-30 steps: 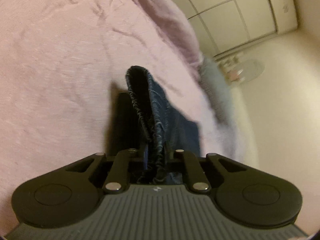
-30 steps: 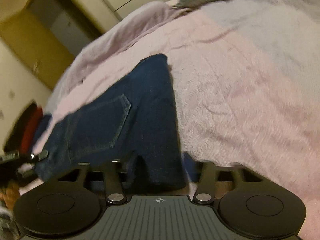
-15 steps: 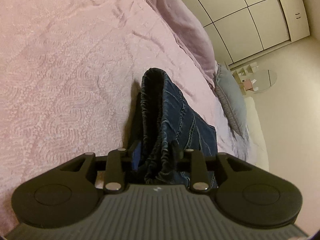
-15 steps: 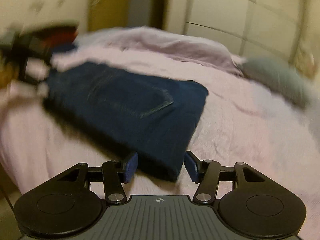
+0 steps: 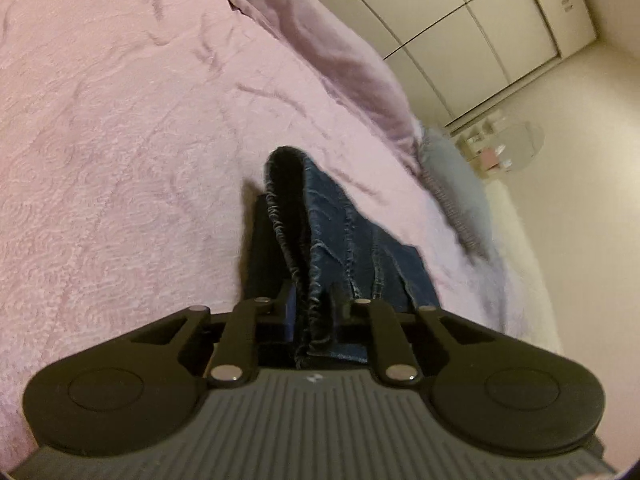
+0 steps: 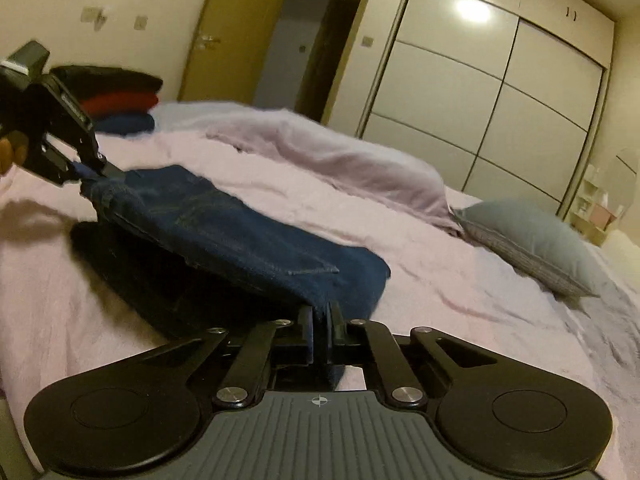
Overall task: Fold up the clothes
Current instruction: 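Lay the folded jeans down and smooth them with both grippers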
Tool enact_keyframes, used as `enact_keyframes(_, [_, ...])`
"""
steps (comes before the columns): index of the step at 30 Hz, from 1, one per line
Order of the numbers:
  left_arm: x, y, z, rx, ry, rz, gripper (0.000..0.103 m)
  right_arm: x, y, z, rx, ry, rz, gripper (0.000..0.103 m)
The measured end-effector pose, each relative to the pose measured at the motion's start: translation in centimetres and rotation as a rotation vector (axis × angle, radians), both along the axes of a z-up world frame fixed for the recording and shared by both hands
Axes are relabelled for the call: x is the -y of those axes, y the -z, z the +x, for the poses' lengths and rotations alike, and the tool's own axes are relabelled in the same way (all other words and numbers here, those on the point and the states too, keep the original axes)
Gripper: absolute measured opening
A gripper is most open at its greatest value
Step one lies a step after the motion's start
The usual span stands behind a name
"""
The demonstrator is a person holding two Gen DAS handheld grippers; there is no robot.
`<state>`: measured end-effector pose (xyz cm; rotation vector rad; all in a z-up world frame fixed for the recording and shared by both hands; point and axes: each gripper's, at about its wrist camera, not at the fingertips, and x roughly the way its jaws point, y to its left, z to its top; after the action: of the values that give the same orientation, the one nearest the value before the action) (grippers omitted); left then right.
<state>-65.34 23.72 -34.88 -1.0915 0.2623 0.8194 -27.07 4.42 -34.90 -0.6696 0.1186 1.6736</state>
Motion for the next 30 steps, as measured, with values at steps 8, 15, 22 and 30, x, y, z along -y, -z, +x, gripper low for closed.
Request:
enact_keyframes(8, [0.6,0.0,-0.2,-0.054,-0.017,0.020,0.013,-1.4,1.4,0.0,-0.043,-0.008,-0.189,0.014])
enact_keyframes(15, [2.4,-5.3,0.8,-0.115,0.034,0.226,0.009,-1.1,-5.1,4.2,-0.413,0.044,-0.112,0.049])
enact_keyframes(22, [4.3,-1.8,5.1,-0.249,0.208,0.250,0.009,-4.3,-0.3,-1.8,-0.283,-0.010,-0.231,0.049])
enact_keyframes(30, [4.8,-1.1,5.0,-0.309,0.205,0.273,0.002,-5.1,-0.3,0.7,-0.313,-0.017,-0.332,0.049])
